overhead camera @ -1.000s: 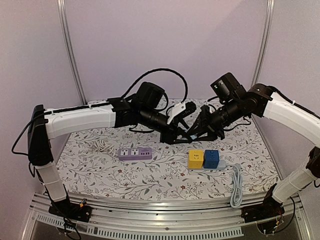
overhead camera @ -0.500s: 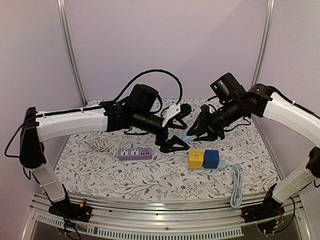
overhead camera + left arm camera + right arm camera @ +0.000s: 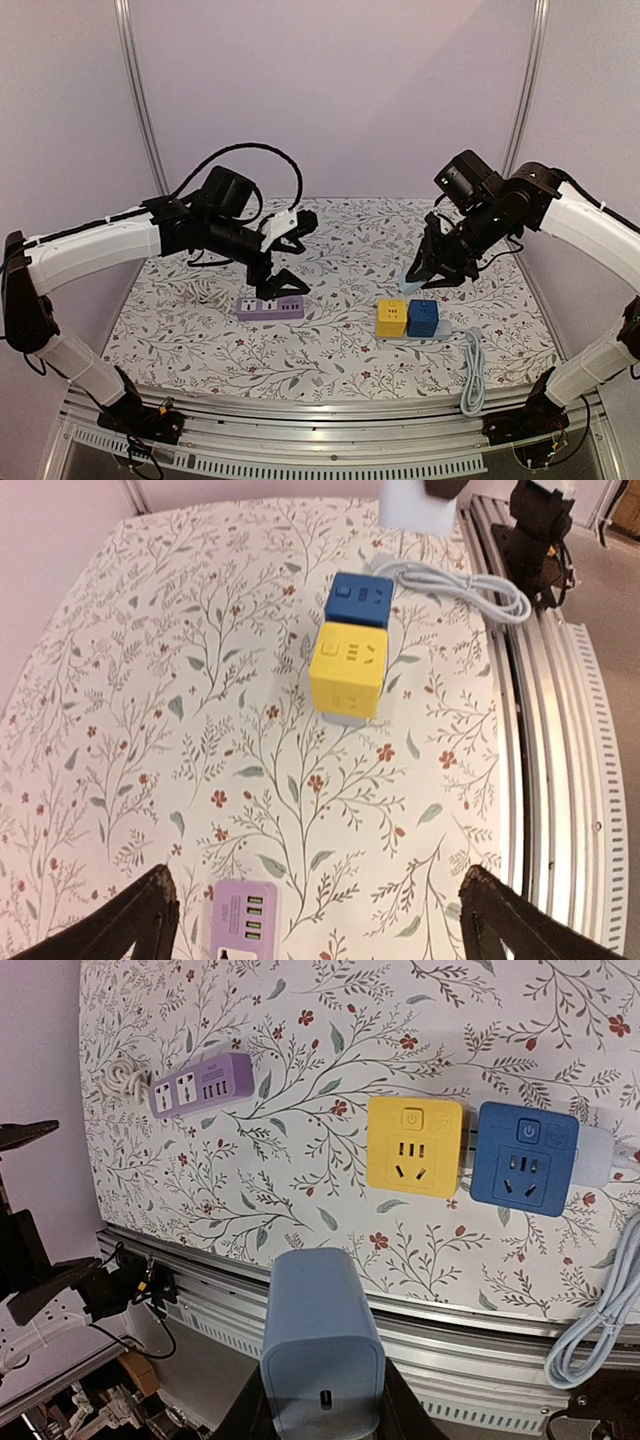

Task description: Insert the plug

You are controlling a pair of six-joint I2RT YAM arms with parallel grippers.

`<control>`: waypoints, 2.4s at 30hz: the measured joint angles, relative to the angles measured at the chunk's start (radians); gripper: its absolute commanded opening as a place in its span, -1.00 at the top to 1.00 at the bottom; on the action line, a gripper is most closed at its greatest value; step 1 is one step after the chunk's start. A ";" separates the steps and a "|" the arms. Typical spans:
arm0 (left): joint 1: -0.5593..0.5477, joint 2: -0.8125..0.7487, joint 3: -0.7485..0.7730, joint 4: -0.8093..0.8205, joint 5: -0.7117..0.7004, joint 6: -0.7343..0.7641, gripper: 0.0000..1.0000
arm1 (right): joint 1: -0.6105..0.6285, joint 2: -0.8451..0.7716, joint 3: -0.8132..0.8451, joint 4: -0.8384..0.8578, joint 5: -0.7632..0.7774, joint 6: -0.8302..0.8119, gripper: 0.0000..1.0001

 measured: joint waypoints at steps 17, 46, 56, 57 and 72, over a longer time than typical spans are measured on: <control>0.133 0.334 0.116 -0.412 -0.204 0.286 -0.71 | -0.010 -0.059 0.048 -0.181 0.134 -0.139 1.00; 0.168 0.528 0.204 -0.393 -0.334 0.367 -0.03 | -0.010 0.004 0.089 -0.215 0.146 -0.148 1.00; 0.171 0.529 0.206 -0.400 -0.300 0.378 0.49 | -0.010 0.040 0.111 -0.216 0.146 -0.167 1.00; 0.171 0.528 0.206 -0.402 -0.293 0.378 0.49 | -0.010 0.042 0.111 -0.216 0.146 -0.167 1.00; -0.095 0.453 0.206 -0.446 -0.256 0.370 0.49 | -0.021 0.054 0.141 -0.217 0.208 -0.235 1.00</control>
